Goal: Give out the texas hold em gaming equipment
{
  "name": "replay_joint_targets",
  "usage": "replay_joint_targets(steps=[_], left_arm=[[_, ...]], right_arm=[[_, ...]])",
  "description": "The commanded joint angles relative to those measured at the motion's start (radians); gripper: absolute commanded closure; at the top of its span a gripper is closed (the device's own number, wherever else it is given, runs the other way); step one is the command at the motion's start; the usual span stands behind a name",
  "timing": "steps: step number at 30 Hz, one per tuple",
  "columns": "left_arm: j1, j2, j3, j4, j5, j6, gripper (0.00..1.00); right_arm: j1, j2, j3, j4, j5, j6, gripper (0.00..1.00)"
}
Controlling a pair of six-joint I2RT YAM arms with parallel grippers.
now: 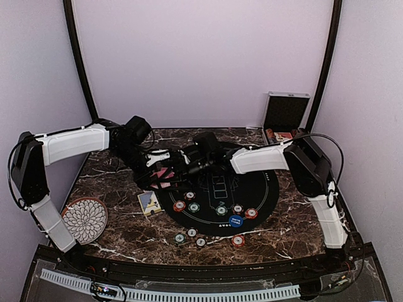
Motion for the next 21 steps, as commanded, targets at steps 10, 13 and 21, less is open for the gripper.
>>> replay_joint_targets(steps=[10, 13, 21], left_arm=[[0.002, -0.048, -0.009, 0.011, 0.008, -0.001, 1.00], [0.002, -0.048, -0.009, 0.011, 0.011, -0.001, 1.00], [0.002, -0.044, -0.007, 0.010, 0.010, -0.006, 1.00]], right_arm=[[-0.023, -0.094, -0.072, -0.001, 0.040, -0.030, 0.38], [-0.027, -0.117, -0.117, 0.113, 0.027, 0.041, 0.31], [0.002, -0.077, -0.100, 0.286, -0.008, 0.171, 0.24]])
